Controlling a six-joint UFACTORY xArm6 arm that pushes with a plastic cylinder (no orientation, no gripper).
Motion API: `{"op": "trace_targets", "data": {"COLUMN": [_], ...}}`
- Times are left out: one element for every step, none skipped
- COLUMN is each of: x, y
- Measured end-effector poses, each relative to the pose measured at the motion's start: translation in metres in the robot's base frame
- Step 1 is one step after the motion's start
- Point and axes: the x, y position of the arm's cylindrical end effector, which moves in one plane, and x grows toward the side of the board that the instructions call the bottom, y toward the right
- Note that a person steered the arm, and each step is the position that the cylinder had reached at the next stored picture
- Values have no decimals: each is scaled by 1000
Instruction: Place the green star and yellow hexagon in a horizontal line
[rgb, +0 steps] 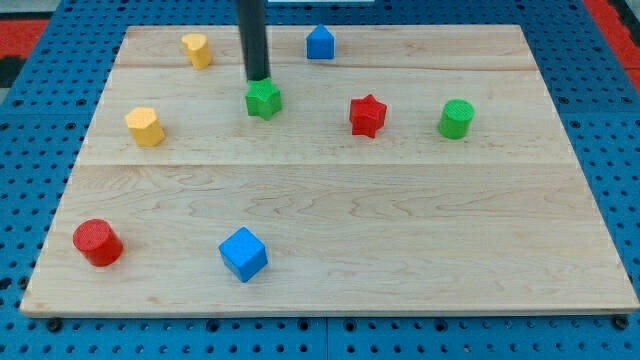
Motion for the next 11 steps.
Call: {"op": "trace_targets", "data": {"x": [43, 61, 52, 42, 50, 59, 60, 100, 126, 102, 94], "y": [-8, 18, -11, -11, 8, 40, 19, -10, -69, -101, -115]}}
